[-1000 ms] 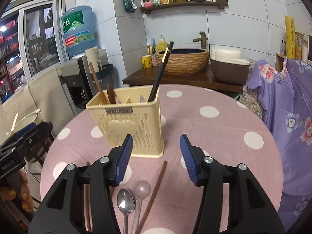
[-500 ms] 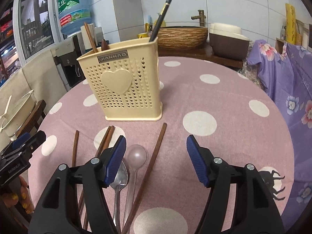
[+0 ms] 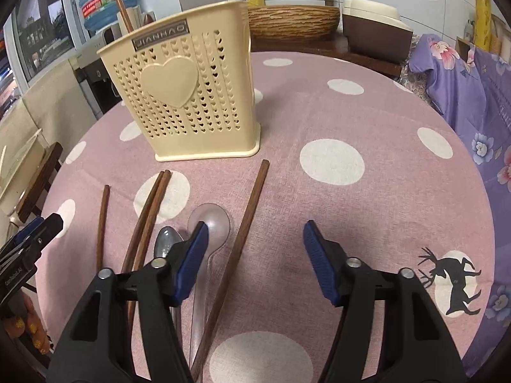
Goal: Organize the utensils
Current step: 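Move both grippers back down over the brown chopsticks on the table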
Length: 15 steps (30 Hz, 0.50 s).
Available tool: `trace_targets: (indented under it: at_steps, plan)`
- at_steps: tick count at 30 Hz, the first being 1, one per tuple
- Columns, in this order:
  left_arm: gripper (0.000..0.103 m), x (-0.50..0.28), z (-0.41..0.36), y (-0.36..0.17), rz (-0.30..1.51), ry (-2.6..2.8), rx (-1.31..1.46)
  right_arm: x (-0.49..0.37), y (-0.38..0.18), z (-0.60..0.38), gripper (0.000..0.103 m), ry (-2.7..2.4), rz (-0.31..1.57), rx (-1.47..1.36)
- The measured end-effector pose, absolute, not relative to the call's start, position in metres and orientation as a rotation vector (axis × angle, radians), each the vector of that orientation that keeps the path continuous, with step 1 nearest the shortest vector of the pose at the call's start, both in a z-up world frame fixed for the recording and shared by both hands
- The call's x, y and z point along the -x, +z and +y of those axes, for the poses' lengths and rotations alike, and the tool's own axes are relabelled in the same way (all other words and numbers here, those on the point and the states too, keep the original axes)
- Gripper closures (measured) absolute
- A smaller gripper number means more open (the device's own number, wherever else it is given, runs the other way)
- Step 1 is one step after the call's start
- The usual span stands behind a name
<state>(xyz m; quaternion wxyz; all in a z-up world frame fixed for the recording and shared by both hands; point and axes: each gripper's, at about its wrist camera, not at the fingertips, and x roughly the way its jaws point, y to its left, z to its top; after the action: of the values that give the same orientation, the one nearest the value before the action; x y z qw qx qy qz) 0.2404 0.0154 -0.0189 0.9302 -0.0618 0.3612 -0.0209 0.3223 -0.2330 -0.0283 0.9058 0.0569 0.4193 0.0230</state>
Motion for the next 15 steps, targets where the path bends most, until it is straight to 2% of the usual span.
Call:
trace_targets:
  at_steps: [2,5,15]
  plan:
    - [0.036,-0.243,0.014,-0.022,0.760,-0.045,0.130,-0.328,-0.029,-0.231,0.053,0.036,0.870,-0.110]
    - [0.043,-0.244,0.013,-0.026,0.778,-0.050,0.133,-0.339,-0.031,-0.233,0.056,0.019,0.881,-0.124]
    - [0.047,-0.252,0.003,-0.027,0.817,-0.070,0.107,-0.377,-0.047,-0.230,0.078,-0.023,0.965,-0.176]
